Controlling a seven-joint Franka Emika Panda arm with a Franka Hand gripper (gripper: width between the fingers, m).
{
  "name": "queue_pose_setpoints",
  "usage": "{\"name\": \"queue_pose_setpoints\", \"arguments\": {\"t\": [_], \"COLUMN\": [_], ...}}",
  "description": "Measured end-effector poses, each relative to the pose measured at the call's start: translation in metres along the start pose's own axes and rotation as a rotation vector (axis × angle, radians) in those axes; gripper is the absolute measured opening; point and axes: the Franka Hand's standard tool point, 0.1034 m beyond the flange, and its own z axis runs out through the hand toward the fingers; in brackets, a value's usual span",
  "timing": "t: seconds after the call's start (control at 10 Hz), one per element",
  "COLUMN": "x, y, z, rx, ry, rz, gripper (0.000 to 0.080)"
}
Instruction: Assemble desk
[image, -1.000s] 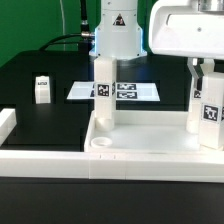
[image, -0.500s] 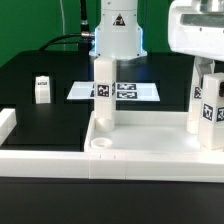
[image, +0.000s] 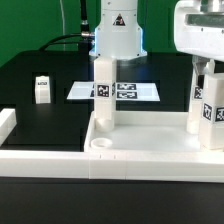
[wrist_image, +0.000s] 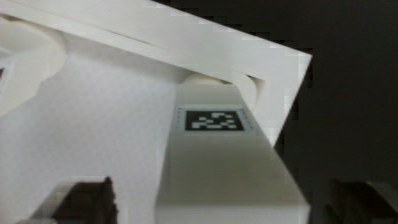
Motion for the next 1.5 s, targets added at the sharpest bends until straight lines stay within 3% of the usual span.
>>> {"name": "queue_pose_setpoints", "arguments": {"t": [0.3,1.5], "x": [-0.0024,-0.0011], "y": [-0.0019,-0.0017], "z": [-0.001,-0.0011], "rx": [0.004,-0.009], "ry": [0.0,0.013], "rz": [-0.243,-1.089], "gripper": [0.0647,0.0649]}}
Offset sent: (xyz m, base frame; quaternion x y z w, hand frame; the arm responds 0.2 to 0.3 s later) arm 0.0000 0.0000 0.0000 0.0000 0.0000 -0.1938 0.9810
